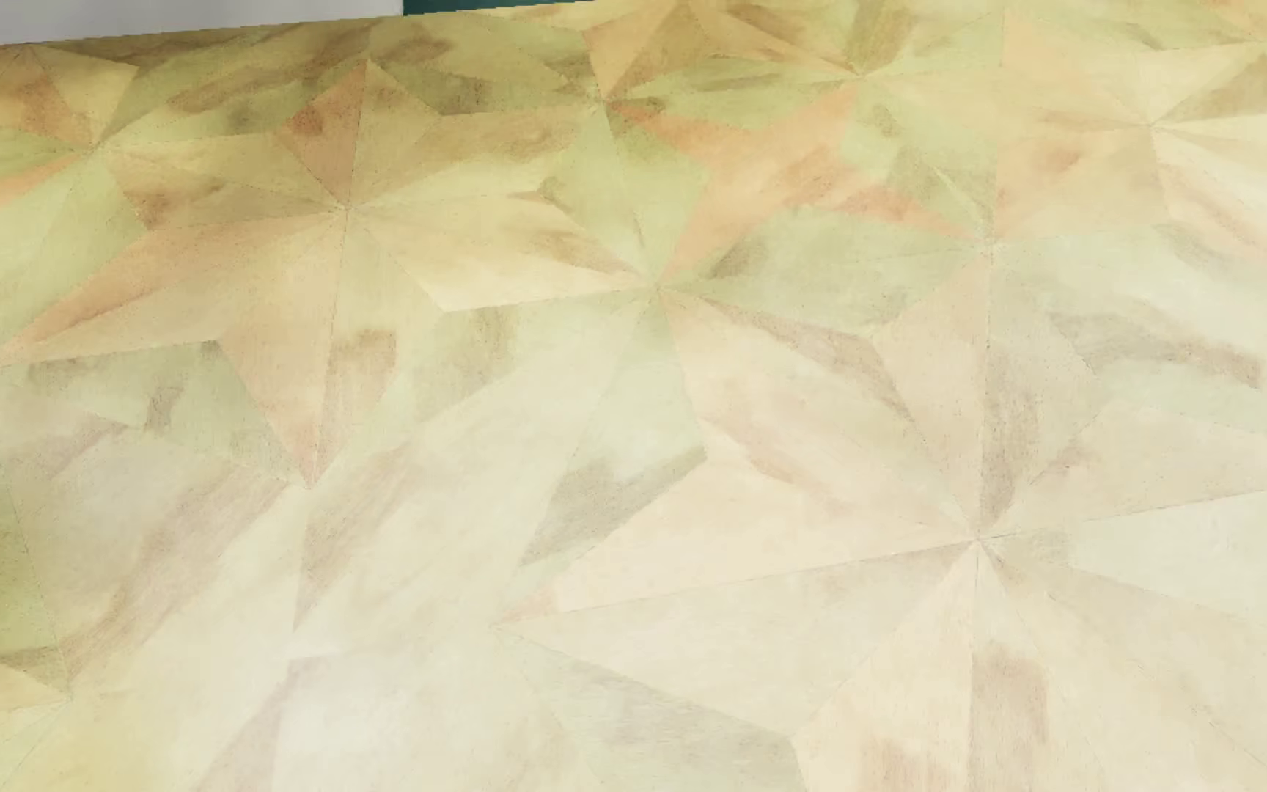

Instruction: Walk to the officechair

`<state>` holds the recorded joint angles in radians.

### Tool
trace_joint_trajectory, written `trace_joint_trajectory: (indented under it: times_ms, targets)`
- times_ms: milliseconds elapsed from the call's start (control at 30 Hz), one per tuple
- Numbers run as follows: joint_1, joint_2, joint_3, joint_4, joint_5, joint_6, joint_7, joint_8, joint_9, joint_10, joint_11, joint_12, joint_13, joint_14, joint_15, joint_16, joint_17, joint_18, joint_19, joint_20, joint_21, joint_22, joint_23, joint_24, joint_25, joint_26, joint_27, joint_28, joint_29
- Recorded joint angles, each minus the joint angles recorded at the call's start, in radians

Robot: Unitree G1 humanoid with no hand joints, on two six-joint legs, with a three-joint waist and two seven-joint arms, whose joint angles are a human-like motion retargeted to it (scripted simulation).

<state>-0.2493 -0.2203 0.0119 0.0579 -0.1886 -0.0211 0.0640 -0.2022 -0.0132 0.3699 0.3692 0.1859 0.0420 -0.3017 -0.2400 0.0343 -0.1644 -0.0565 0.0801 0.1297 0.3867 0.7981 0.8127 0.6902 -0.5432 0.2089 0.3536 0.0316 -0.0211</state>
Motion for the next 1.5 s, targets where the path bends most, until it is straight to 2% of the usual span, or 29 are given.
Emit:
trace_joint_trajectory:
  times_ms: [33, 200, 367, 467, 500, 567, 667, 733, 800, 833, 867, 900, 933, 967, 1000, 1033, 1067, 1100, 1133, 1167, 1233, 1267, 1300, 1333, 1367, 1400, 1433, 1467, 1500]
  targets:
    - [0.002, -0.002, 0.003, 0.002, 0.002, 0.001, 0.006, 0.008, 0.000, 0.003, 0.005, -0.003, -0.013, -0.004, -0.003, 0.002, 0.000, 0.001, 0.001, 0.006, -0.012, -0.014, -0.019, -0.005, 0.022, -0.008, -0.016, 0.006, -0.017]
    - [-0.004, -0.020, 0.012, 0.009, 0.000, 0.007, 0.027, 0.030, 0.004, 0.036, 0.054, -0.024, -0.039, -0.060, -0.057, 0.008, -0.024, -0.010, 0.000, 0.008, -0.005, -0.070, -0.101, -0.014, 0.022, -0.030, -0.047, 0.022, -0.069]
    - [0.028, -0.022, 0.024, 0.017, -0.005, 0.011, 0.073, 0.058, 0.003, 0.042, 0.095, -0.019, -0.023, -0.137, -0.119, -0.012, -0.046, 0.011, 0.023, 0.006, 0.019, -0.120, -0.039, -0.044, 0.022, -0.033, -0.008, 0.021, -0.021]
    - [0.044, -0.127, 0.025, 0.040, -0.005, 0.003, 0.146, 0.110, 0.003, 0.047, 0.257, 0.014, -0.022, -0.145, -0.139, -0.012, -0.063, -0.030, 0.013, 0.001, 0.030, -0.157, 0.020, -0.054, 0.024, -0.047, 0.017, 0.024, 0.014]
    - [0.052, -0.180, 0.024, 0.049, -0.014, -0.002, 0.177, 0.105, 0.006, 0.049, 0.344, 0.022, -0.016, -0.139, -0.124, -0.009, -0.068, -0.029, 0.032, -0.008, 0.028, -0.167, 0.023, -0.043, 0.026, -0.047, 0.016, 0.034, 0.014]
    - [0.076, -0.290, 0.017, 0.074, -0.051, -0.013, 0.243, 0.054, 0.013, 0.043, 0.510, 0.021, 0.011, -0.143, -0.090, 0.001, -0.077, -0.060, 0.054, -0.050, 0.009, -0.168, 0.008, -0.016, 0.036, -0.035, 0.007, 0.049, -0.005]
    - [0.140, -0.438, -0.003, 0.109, -0.151, -0.016, 0.341, -0.083, 0.013, -0.011, 0.607, -0.023, 0.077, -0.141, -0.074, 0.040, -0.083, -0.118, 0.001, -0.157, -0.035, -0.129, -0.052, 0.044, 0.037, -0.054, -0.010, -0.015, -0.024]
    - [0.191, -0.548, -0.019, 0.124, -0.227, -0.011, 0.404, -0.132, 0.013, -0.047, 0.587, -0.055, 0.123, -0.149, -0.080, 0.051, -0.101, -0.164, -0.064, -0.184, -0.086, -0.149, -0.115, 0.043, 0.019, -0.082, -0.032, -0.065, -0.038]
    - [0.236, -0.646, -0.034, 0.130, -0.302, -0.008, 0.451, -0.183, 0.016, -0.059, 0.521, -0.076, 0.166, -0.159, -0.088, 0.052, -0.115, -0.191, -0.145, -0.168, -0.154, -0.194, -0.202, 0.000, -0.017, -0.098, -0.052, -0.053, -0.053]
    - [0.256, -0.685, -0.042, 0.126, -0.310, -0.008, 0.462, -0.187, 0.018, -0.056, 0.485, -0.075, 0.180, -0.144, -0.096, 0.049, -0.123, -0.191, -0.174, -0.141, -0.188, -0.217, -0.251, -0.034, -0.043, -0.101, -0.061, -0.030, -0.060]
    - [0.282, -0.710, -0.051, 0.130, -0.285, -0.009, 0.467, -0.172, 0.019, -0.048, 0.467, -0.060, 0.198, -0.105, -0.074, 0.054, -0.130, -0.191, -0.169, -0.100, -0.217, -0.242, -0.306, -0.071, -0.073, -0.102, -0.078, -0.002, -0.064]
    - [0.303, -0.703, -0.058, 0.157, -0.226, -0.009, 0.476, -0.141, 0.018, -0.016, 0.485, -0.026, 0.196, -0.026, -0.044, 0.064, -0.121, -0.192, -0.213, -0.048, -0.229, -0.268, -0.352, -0.101, -0.110, -0.103, -0.090, 0.032, -0.066]
    - [0.306, -0.677, -0.059, 0.220, -0.170, -0.007, 0.474, -0.141, 0.017, 0.068, 0.501, 0.027, 0.166, 0.104, -0.069, 0.074, -0.099, -0.201, -0.218, 0.001, -0.230, -0.302, -0.372, -0.122, -0.147, -0.094, -0.102, 0.071, -0.068]
    - [0.276, -0.635, -0.053, 0.308, -0.100, 0.001, 0.452, -0.142, 0.017, 0.205, 0.500, 0.085, 0.136, 0.289, -0.112, 0.083, -0.075, -0.155, -0.225, 0.047, -0.225, -0.320, -0.391, -0.135, -0.178, -0.083, -0.119, 0.107, -0.068]
    - [0.212, -0.585, -0.041, 0.396, -0.030, 0.013, 0.452, -0.143, 0.021, 0.377, 0.490, 0.137, 0.109, 0.382, -0.156, 0.087, -0.056, 0.005, -0.227, 0.080, -0.218, -0.317, -0.416, -0.137, -0.205, -0.066, -0.140, 0.126, -0.066]
    - [0.051, -0.524, -0.009, 0.335, 0.047, 0.021, 0.245, -0.126, 0.031, 0.603, 0.466, 0.179, 0.082, 0.283, -0.194, 0.092, -0.041, 0.086, -0.225, 0.095, -0.210, -0.297, -0.446, -0.126, -0.225, -0.041, -0.162, 0.119, -0.064]
    - [-0.112, -0.446, 0.016, 0.204, 0.109, 0.025, 0.070, -0.102, 0.040, 0.790, 0.417, 0.209, 0.052, 0.193, -0.219, 0.095, -0.029, 0.044, -0.221, 0.094, -0.199, -0.266, -0.474, -0.104, -0.234, -0.016, -0.181, 0.088, -0.065]
    - [-0.245, -0.353, 0.032, 0.095, 0.155, 0.025, -0.011, -0.074, 0.044, 0.872, 0.343, 0.229, 0.020, 0.124, -0.232, 0.090, -0.023, -0.022, -0.213, 0.087, -0.188, -0.230, -0.492, -0.078, -0.235, 0.005, -0.192, 0.048, -0.067]
    - [-0.362, -0.252, 0.045, 0.032, 0.188, 0.022, -0.031, -0.045, 0.046, 0.865, 0.263, 0.244, -0.013, 0.074, -0.238, 0.076, -0.023, -0.055, -0.203, 0.085, -0.172, -0.192, -0.501, -0.059, -0.232, 0.024, -0.194, 0.007, -0.063]
    - [-0.459, -0.153, 0.058, -0.007, 0.211, 0.016, -0.033, -0.019, 0.046, 0.786, 0.190, 0.256, -0.048, 0.042, -0.246, 0.058, -0.032, -0.054, -0.194, 0.089, -0.147, -0.160, -0.504, -0.049, -0.232, 0.039, -0.191, -0.033, -0.048]
    - [-0.580, 0.044, 0.087, 0.007, 0.243, 0.004, 0.039, 0.038, 0.050, 0.466, 0.076, 0.292, -0.148, 0.043, -0.271, 0.025, -0.065, -0.013, -0.178, 0.099, -0.064, -0.137, -0.500, -0.032, -0.229, 0.042, -0.185, -0.112, 0.009]
    - [-0.602, 0.141, 0.101, 0.008, 0.242, -0.001, 0.078, 0.074, 0.056, 0.239, 0.027, 0.316, -0.209, 0.104, -0.275, 0.006, -0.080, 0.041, -0.166, 0.103, -0.015, -0.148, -0.486, -0.019, -0.216, 0.028, -0.182, -0.134, 0.027]
    - [-0.606, 0.237, 0.115, -0.028, 0.228, -0.009, 0.030, 0.111, 0.065, 0.017, -0.001, 0.341, -0.265, 0.153, -0.276, -0.018, -0.086, -0.025, -0.147, 0.117, 0.028, -0.165, -0.454, -0.005, -0.190, 0.013, -0.174, -0.127, 0.023]
    - [-0.591, 0.315, 0.128, -0.050, 0.205, -0.019, -0.030, 0.155, 0.073, -0.117, 0.001, 0.362, -0.300, 0.183, -0.242, -0.048, -0.083, -0.031, -0.134, 0.141, 0.055, -0.181, -0.398, 0.007, -0.150, 0.007, -0.154, -0.095, -0.004]
    - [-0.577, 0.374, 0.135, -0.026, 0.182, -0.022, 0.061, 0.181, 0.079, -0.087, 0.040, 0.380, -0.310, 0.202, -0.160, -0.079, -0.072, -0.027, -0.121, 0.166, 0.065, -0.189, -0.320, 0.013, -0.103, 0.009, -0.118, -0.055, -0.040]
    - [-0.572, 0.389, 0.145, -0.011, 0.145, -0.028, 0.099, 0.202, 0.086, 0.041, 0.146, 0.385, -0.298, 0.315, -0.004, -0.109, -0.063, 0.006, -0.079, 0.182, 0.056, -0.185, -0.228, 0.017, -0.057, 0.014, -0.065, -0.024, -0.079]
    - [-0.560, 0.343, 0.154, -0.024, 0.110, -0.037, 0.103, 0.223, 0.095, 0.181, 0.345, 0.369, -0.271, 0.275, 0.209, -0.130, -0.059, 0.095, 0.030, 0.187, 0.030, -0.169, -0.136, 0.021, -0.019, 0.021, 0.002, -0.009, -0.119]
    - [-0.525, 0.233, 0.156, -0.040, 0.068, -0.045, 0.105, 0.210, 0.107, 0.273, 0.604, 0.330, -0.234, 0.173, 0.378, -0.129, -0.051, 0.108, 0.100, 0.181, 0.000, -0.146, -0.051, 0.026, 0.010, 0.031, 0.071, -0.011, -0.153]
    - [-0.464, 0.084, 0.148, -0.061, 0.041, -0.053, 0.110, 0.209, 0.118, 0.296, 0.828, 0.271, -0.198, 0.093, 0.340, -0.113, -0.043, 0.106, 0.054, 0.160, -0.016, -0.124, 0.031, 0.036, 0.030, 0.037, 0.118, -0.021, -0.159]
